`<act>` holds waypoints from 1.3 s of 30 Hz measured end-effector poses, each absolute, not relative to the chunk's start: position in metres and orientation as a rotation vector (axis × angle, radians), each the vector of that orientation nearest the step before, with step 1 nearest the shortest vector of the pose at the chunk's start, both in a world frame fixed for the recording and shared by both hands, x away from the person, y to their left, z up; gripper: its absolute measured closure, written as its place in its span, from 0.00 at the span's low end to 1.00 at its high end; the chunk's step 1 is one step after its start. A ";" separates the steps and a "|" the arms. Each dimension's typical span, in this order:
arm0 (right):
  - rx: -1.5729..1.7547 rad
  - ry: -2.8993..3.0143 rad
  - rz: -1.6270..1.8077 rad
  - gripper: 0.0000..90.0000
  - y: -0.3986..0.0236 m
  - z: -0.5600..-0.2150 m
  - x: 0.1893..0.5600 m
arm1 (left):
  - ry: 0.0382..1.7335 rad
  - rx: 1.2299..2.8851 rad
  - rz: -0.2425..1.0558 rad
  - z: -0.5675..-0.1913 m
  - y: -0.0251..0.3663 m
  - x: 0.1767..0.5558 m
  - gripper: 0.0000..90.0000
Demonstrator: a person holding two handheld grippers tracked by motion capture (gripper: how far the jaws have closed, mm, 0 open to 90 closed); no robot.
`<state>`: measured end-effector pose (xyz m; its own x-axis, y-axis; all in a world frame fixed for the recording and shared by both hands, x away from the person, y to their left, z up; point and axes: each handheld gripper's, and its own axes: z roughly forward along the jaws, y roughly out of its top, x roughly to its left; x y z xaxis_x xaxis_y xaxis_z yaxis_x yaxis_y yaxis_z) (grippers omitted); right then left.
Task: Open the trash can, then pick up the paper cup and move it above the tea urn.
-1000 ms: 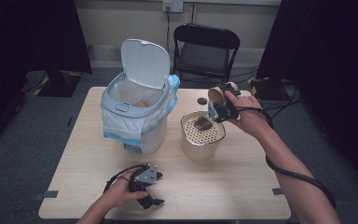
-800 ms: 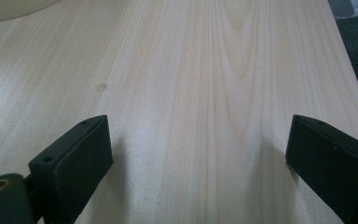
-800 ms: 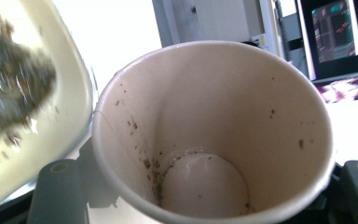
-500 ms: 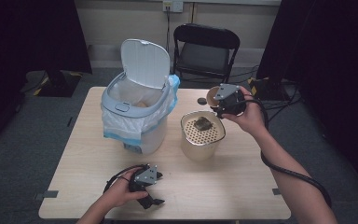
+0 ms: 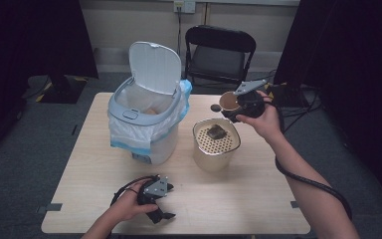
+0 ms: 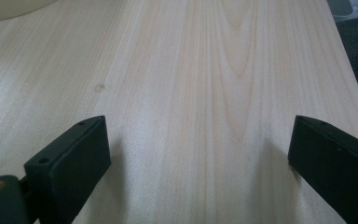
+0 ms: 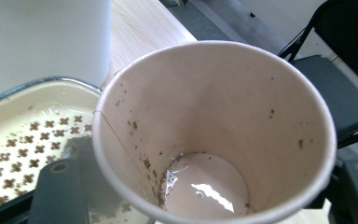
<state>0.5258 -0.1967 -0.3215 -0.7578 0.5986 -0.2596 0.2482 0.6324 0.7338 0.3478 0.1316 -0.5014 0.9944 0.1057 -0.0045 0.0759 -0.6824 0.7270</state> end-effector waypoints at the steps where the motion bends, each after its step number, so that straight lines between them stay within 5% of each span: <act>1: 0.677 2.372 0.972 0.30 -0.196 -0.321 0.526 | 0.124 2.325 0.048 -0.501 0.132 0.348 0.05; 39: 0.677 2.439 1.150 0.30 -0.172 -0.281 0.524 | 0.110 2.337 0.045 -0.501 0.131 0.348 0.03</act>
<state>0.5236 -0.1719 -0.2807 -0.8205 0.5598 -0.1154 0.2672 0.5540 0.7885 0.3477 0.1309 -0.5010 0.9956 0.0934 -0.0011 0.0657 -0.6920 0.7189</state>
